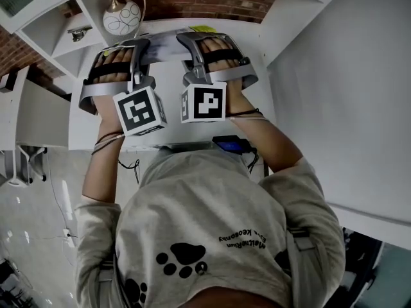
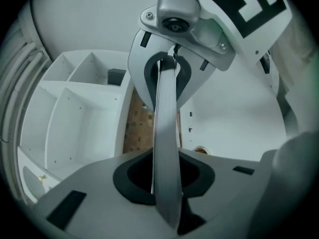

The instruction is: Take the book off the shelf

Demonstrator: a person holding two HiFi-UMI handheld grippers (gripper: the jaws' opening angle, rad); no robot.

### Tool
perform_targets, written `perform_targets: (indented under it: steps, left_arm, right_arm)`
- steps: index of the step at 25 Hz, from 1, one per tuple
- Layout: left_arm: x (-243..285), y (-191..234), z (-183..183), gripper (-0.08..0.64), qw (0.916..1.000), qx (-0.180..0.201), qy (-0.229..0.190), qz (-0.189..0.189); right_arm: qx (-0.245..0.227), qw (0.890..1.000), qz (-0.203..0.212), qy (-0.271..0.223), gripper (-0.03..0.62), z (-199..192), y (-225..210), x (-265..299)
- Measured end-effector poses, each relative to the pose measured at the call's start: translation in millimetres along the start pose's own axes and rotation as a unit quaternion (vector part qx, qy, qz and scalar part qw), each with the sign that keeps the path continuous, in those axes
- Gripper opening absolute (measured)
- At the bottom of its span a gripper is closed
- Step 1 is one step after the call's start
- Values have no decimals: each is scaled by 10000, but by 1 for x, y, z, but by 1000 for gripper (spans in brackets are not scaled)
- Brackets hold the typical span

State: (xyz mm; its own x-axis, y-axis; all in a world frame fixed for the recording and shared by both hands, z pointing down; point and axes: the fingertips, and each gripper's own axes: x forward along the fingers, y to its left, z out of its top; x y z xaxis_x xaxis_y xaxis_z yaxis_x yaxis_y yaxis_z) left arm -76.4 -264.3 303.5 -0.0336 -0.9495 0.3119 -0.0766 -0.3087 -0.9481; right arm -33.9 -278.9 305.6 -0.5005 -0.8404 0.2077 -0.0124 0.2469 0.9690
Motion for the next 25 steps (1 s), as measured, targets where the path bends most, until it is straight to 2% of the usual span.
perform_targets:
  steps: [7, 19, 25]
  left_arm:
    - [12, -54, 2, 77, 9985, -198, 44, -511]
    - [2, -107, 9, 77, 9953, -267, -72, -929]
    - [-12, -133, -2, 77, 9929, -253, -227, -1141]
  right_arm:
    - [198, 9988, 443, 36, 81, -9, 52, 5]
    - [420, 9957, 786, 249, 84, -15, 104, -15]
    - [529, 9932, 956, 403, 84, 1, 131, -26]
